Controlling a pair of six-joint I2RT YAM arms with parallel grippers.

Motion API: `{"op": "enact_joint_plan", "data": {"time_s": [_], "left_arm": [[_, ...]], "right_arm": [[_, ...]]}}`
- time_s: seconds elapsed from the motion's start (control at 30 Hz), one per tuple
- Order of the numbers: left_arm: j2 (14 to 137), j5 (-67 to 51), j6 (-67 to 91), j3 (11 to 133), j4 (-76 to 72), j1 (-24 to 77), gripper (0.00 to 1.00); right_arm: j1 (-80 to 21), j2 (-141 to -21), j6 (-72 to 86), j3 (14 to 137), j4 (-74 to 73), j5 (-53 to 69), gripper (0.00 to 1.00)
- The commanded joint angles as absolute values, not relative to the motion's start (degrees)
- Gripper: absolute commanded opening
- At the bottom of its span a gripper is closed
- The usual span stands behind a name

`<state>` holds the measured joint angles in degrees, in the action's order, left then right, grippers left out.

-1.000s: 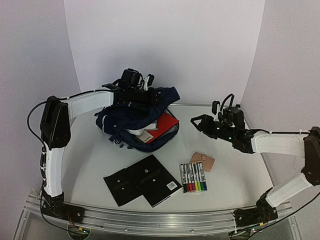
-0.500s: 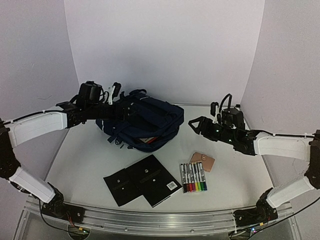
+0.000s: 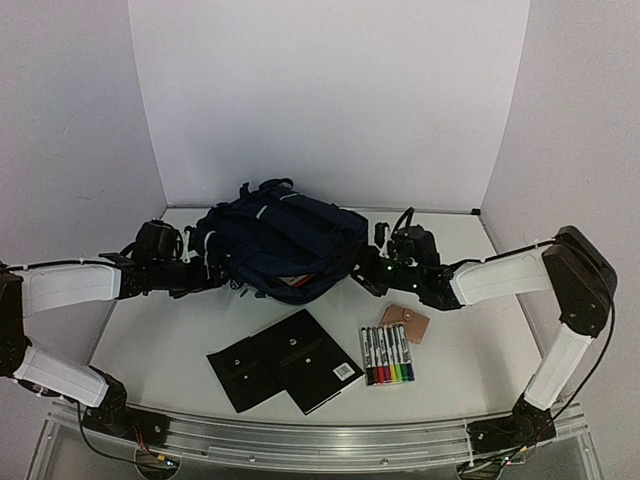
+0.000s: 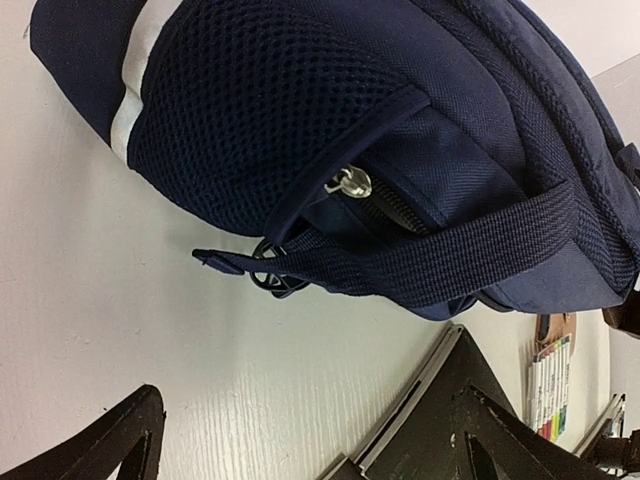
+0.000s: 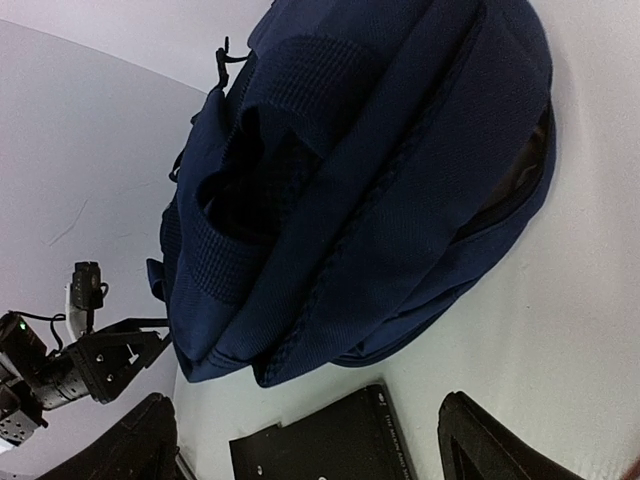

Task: Pack the student bag
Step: Adjust the student bag at the center of the board.

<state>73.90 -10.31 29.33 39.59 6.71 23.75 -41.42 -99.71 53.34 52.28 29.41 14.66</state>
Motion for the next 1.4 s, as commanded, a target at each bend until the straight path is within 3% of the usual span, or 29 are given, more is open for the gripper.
{"op": "enact_joint_plan", "data": {"time_s": [0.0, 0.13, 0.37, 0.67, 0.9, 1.1, 1.2, 1.37], "left_arm": [[75.1, -10.6, 28.0, 36.9, -1.7, 22.3, 1.00], [79.5, -13.3, 25.7, 36.7, -5.8, 20.7, 0.98], [84.5, -19.0, 22.2, 36.1, -16.0, 20.3, 0.75], [90.2, -21.8, 19.6, 38.0, -19.0, 20.3, 0.61], [90.2, -17.1, 20.0, 38.2, -20.4, 20.3, 0.29], [87.3, -12.1, 20.5, 36.0, -21.1, 20.3, 0.09], [85.1, -10.9, 20.0, 35.2, -20.4, 20.3, 0.11], [84.3, -16.5, 16.3, 36.2, -18.1, 20.3, 0.31]], "right_arm": [[-41.8, -104.7, 56.9, 58.3, 36.4, 15.8, 0.87], [-41.8, -107.9, 57.5, 61.2, 36.5, 15.2, 0.81], [-41.8, -110.4, 58.3, 62.4, 36.7, 14.1, 0.61], [-41.8, -111.1, 58.4, 63.2, 36.8, 13.0, 0.43], [-41.8, -111.3, 58.4, 63.2, 36.8, 12.4, 0.15], [-41.8, -109.7, 57.7, 61.6, 36.7, 10.8, 0.03], [-41.5, -108.6, 57.6, 60.6, 36.5, 10.6, 0.02], [-39.4, -105.8, 57.3, 59.5, 35.3, 11.5, 0.00]]}}
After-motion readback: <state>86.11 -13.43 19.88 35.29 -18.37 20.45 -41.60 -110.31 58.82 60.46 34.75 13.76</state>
